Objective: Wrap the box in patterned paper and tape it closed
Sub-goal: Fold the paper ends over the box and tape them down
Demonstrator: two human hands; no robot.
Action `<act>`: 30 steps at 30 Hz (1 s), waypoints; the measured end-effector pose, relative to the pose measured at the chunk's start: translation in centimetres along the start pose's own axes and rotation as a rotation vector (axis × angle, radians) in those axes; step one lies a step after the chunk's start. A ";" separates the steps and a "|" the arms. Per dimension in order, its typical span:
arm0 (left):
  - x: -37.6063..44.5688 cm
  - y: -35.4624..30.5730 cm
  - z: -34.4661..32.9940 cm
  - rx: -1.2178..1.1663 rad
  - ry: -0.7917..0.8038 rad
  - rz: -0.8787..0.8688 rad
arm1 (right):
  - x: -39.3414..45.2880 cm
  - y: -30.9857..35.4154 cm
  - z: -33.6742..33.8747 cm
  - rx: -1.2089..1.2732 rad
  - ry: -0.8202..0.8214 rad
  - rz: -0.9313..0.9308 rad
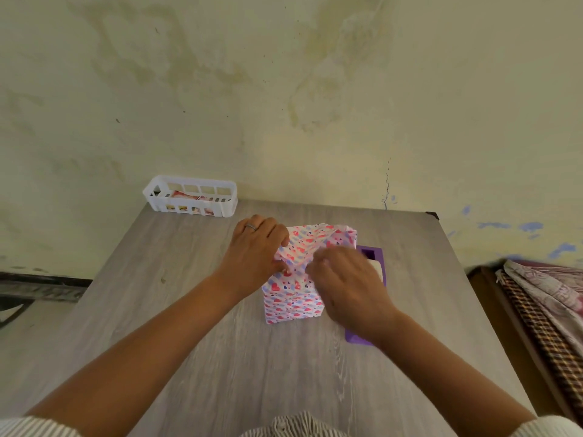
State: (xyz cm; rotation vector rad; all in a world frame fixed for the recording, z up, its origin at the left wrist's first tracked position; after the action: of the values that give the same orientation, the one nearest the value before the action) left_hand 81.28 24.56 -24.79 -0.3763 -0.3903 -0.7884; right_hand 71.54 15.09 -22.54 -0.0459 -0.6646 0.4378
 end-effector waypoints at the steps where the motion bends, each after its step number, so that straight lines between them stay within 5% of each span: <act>1: 0.2 0.1 -0.1 -0.006 0.010 0.006 | -0.8 1.2 -1.0 0.018 0.071 0.044; 5: 1.0 -0.4 0.1 0.028 0.012 0.009 | -3.0 0.7 -7.0 -0.018 0.526 -0.111; 8: 2.1 -0.7 0.4 0.123 0.096 0.059 | -2.9 0.3 -9.0 0.046 0.658 -0.126; 17: 6.1 -4.0 1.0 0.465 0.412 0.043 | -0.3 0.6 -9.1 0.003 0.615 -0.184; 23: 3.8 -3.9 -0.6 0.355 0.531 0.159 | 0.7 1.2 -10.8 0.088 0.654 -0.196; 30: 2.3 -4.0 -1.4 0.216 0.494 0.242 | 0.8 0.3 -10.3 0.094 0.695 -0.128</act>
State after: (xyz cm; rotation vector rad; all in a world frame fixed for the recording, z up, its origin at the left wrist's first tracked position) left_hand 80.03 19.93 -24.21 -0.0182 0.0360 -0.5702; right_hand 78.28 16.66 -30.23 -0.0618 0.0379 0.3000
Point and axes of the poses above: each hand's wrist, its own x-axis towards the middle knuckle, its own z-axis out of the back of the hand, y = z × x, the point moved 8 cm from there along x, towards the middle knuckle, and after that the axes turned 10 degrees about -x, right-handed, at the moved point
